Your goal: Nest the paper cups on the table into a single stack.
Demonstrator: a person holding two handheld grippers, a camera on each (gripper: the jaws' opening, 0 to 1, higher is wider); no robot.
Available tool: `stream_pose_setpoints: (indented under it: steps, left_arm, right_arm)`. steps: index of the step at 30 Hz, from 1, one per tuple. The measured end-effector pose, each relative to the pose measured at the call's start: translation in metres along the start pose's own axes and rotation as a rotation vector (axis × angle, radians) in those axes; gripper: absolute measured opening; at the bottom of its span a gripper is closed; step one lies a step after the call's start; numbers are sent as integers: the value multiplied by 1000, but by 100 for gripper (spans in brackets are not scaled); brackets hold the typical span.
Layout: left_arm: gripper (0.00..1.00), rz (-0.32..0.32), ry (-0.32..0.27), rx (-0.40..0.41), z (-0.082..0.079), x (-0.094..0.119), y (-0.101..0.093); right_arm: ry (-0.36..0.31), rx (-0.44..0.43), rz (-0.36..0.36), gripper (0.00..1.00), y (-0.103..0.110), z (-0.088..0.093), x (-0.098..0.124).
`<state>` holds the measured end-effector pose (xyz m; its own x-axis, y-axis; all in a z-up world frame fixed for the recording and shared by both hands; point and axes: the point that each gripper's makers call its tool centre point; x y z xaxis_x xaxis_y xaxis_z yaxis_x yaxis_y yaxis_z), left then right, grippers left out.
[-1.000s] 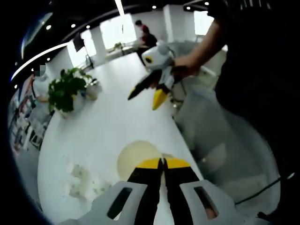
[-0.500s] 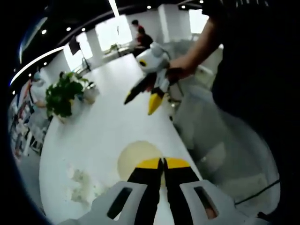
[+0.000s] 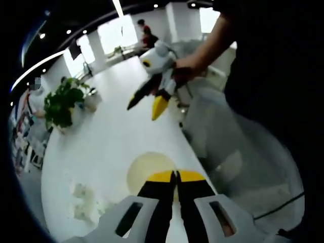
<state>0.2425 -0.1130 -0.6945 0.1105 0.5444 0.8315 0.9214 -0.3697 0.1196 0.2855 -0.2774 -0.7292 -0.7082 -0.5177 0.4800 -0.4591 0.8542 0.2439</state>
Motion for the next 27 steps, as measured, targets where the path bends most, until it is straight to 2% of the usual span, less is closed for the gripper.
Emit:
stream_pose_setpoints:
  steps: [4, 20, 27]
  left_arm:
    - [0, 11, 26, 5, 8, -8, -3]
    - [1, 40, 40, 34, 14, -31, -5]
    - [1, 57, 65, 53, 23, -38, -7]
  right_arm:
    - [2, -3, 5, 88, -1, 2, 2]
    - [0, -14, 11, 88, -5, 4, 6]
    - [0, -17, 17, 88, -8, 3, 9]
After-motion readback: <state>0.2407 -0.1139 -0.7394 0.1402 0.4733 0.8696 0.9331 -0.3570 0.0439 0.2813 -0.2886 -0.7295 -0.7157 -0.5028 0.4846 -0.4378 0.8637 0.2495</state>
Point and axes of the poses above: the point that each gripper's makers call its tool centre point, and the gripper's own axes: x roughly backward along the fingers, y roughly to its left, z roughly out of its underside, and after that the axes turned 9 degrees about y, right-handed
